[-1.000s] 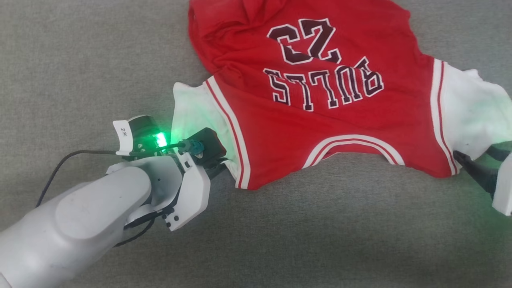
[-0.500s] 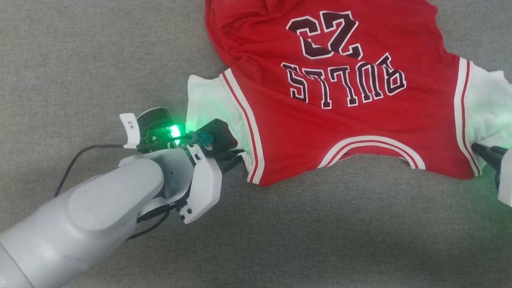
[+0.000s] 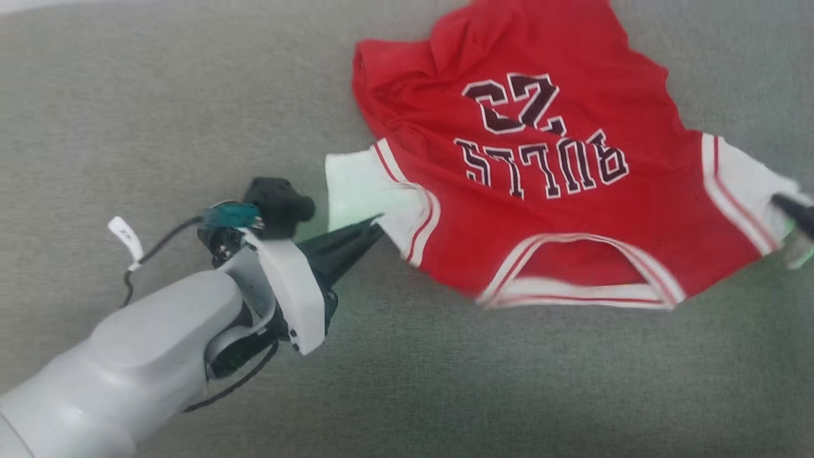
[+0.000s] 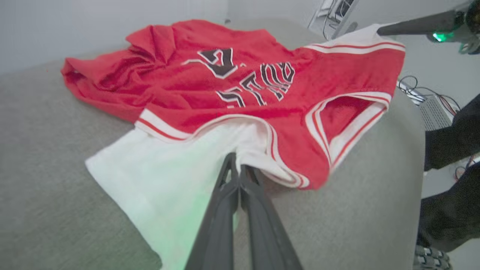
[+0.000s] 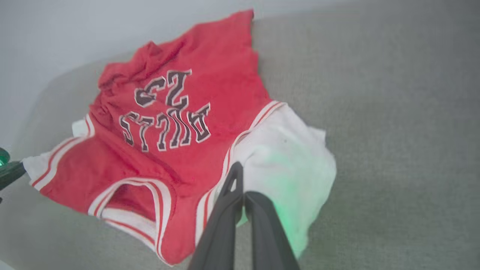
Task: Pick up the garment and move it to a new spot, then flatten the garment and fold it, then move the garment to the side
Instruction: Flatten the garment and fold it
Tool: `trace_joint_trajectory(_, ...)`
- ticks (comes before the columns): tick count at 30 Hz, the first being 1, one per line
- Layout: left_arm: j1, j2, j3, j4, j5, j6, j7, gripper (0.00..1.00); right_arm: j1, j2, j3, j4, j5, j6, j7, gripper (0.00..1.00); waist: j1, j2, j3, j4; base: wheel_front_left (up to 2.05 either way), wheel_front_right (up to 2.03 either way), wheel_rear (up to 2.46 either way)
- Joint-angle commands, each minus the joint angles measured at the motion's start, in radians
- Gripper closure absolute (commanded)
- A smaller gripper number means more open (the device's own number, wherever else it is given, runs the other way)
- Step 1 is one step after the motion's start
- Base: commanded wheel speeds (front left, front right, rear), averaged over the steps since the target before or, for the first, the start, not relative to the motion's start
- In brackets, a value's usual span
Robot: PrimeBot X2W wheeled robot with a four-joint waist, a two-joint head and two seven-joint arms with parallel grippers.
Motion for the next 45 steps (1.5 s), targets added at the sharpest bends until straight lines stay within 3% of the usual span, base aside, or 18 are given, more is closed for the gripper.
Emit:
trace_joint_trajectory(1,0.004,0.010,0.011,-0.010,-0.014,0.002,-0.017,1.00,0.005,-0.003,-0.020,-0.018,0.016,0.000,0.001,1.00,0.0000,0.0000,-0.033,0.026,0.00,0.00,0.00)
trace_joint_trajectory(7,-0.034,0.051,0.096,-0.085,-0.123,0.002,-0.079,1.00,-0.063,0.060,-0.120,-0.062,0.077,0.000,0.009,1.00,0.0000,0.0000,-0.060,0.054,0.00,0.00,0.00)
trace_joint_trajectory(13,-0.121,0.043,0.156,-0.040,-0.246,0.002,-0.075,1.00,-0.297,0.179,-0.128,0.076,-0.014,0.000,-0.040,1.00,0.0000,0.0000,-0.029,0.067,0.00,0.00,0.00)
trace_joint_trajectory(19,-0.325,-0.005,0.208,0.134,-0.308,0.002,-0.021,1.00,-0.663,0.296,-0.134,0.296,-0.142,0.000,-0.137,1.00,0.0000,0.0000,0.072,0.050,0.00,0.00,0.00)
trace_joint_trajectory(21,-0.458,-0.021,0.255,0.247,-0.333,0.002,0.003,1.00,-0.868,0.355,-0.161,0.424,-0.197,0.000,-0.206,1.00,0.0000,0.0000,0.128,0.034,0.00,0.00,0.00)
trace_joint_trajectory(26,-0.695,-0.041,0.278,0.445,-0.270,0.002,0.002,1.00,-1.167,0.400,-0.167,0.589,-0.279,0.000,-0.339,1.00,0.0000,0.0000,0.186,0.008,0.00,0.00,0.00)
trace_joint_trajectory(34,-0.928,-0.080,0.307,0.614,-0.220,0.002,-0.065,1.00,-1.440,0.391,-0.133,0.772,-0.285,0.000,-0.543,1.00,0.0000,0.0000,0.173,-0.011,0.00,0.00,0.00)
trace_joint_trajectory(40,-0.861,-0.090,0.289,0.595,-0.267,0.002,-0.051,1.00,-1.418,0.359,-0.047,0.861,-0.264,0.000,-0.534,1.00,0.0000,0.0000,0.161,-0.006,0.00,0.00,0.00)
trace_joint_trajectory(45,-0.726,-0.066,0.274,0.527,-0.340,0.002,-0.033,1.00,-1.301,0.317,0.056,0.850,-0.219,0.000,-0.497,1.00,0.0000,0.0000,0.162,0.004,0.00,0.00,0.00)
